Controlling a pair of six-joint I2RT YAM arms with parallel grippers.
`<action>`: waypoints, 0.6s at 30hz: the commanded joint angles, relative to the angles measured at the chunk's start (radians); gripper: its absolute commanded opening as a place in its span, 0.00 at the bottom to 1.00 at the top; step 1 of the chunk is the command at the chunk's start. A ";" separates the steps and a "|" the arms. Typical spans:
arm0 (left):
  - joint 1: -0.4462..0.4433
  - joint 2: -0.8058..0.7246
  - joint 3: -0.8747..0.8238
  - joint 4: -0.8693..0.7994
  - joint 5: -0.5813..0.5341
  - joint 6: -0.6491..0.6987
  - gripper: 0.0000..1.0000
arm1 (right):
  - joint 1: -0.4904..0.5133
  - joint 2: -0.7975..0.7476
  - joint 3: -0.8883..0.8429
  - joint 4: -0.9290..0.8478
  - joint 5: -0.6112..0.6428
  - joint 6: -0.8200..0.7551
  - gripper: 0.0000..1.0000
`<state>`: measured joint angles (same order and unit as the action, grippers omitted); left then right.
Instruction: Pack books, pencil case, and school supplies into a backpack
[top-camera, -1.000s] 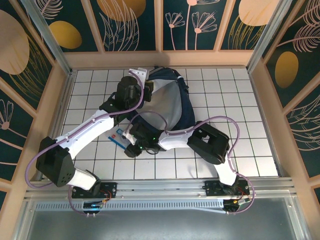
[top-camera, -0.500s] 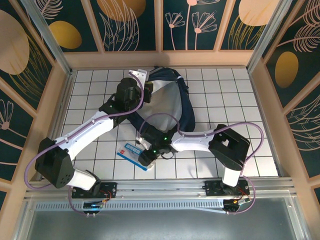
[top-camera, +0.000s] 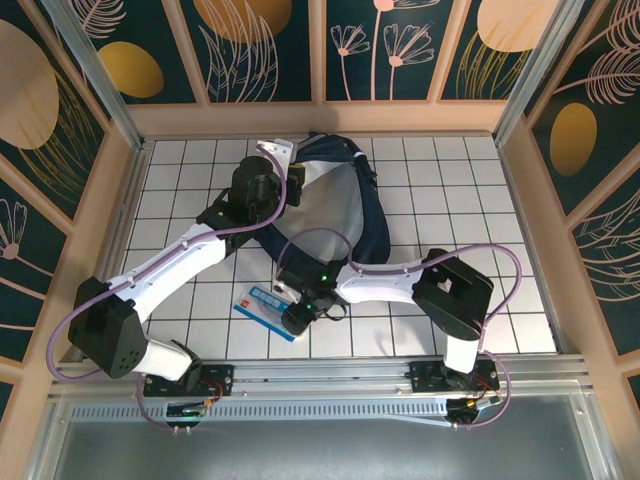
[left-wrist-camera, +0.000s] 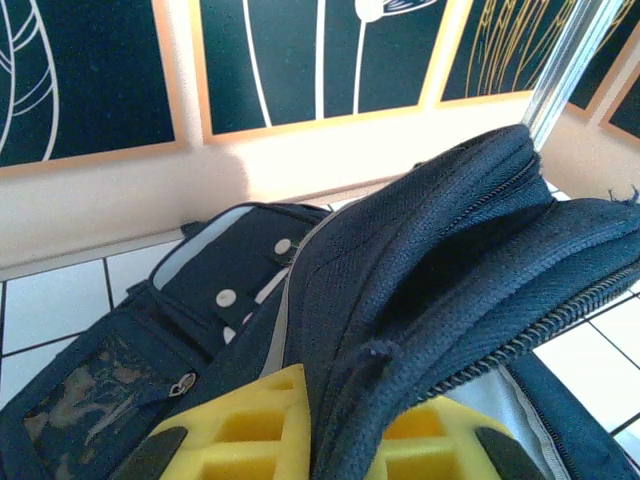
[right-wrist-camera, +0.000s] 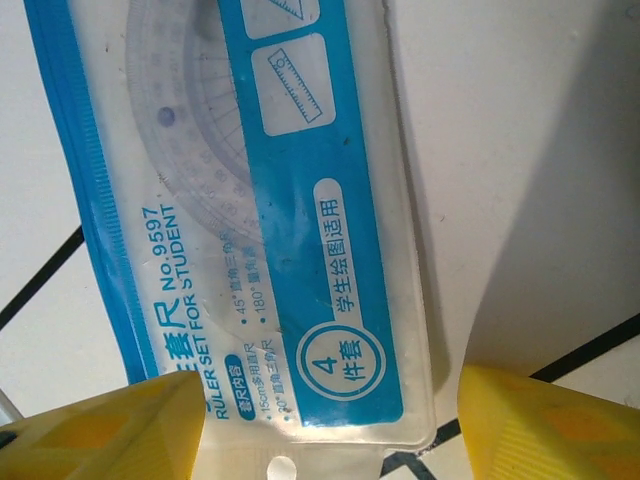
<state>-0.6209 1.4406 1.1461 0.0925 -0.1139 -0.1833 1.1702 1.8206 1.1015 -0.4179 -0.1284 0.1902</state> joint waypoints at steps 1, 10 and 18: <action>0.001 -0.049 0.027 0.119 -0.016 0.000 0.00 | 0.035 -0.014 0.003 -0.080 0.031 0.032 0.68; 0.000 -0.037 0.038 0.103 -0.016 0.007 0.00 | 0.039 -0.275 -0.110 0.050 0.019 -0.504 0.66; 0.000 -0.035 0.022 0.114 -0.026 0.000 0.00 | 0.025 -0.371 -0.350 0.345 -0.132 -1.091 0.63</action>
<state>-0.6209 1.4406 1.1461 0.0921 -0.1146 -0.1829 1.2030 1.4273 0.7845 -0.2031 -0.1959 -0.6350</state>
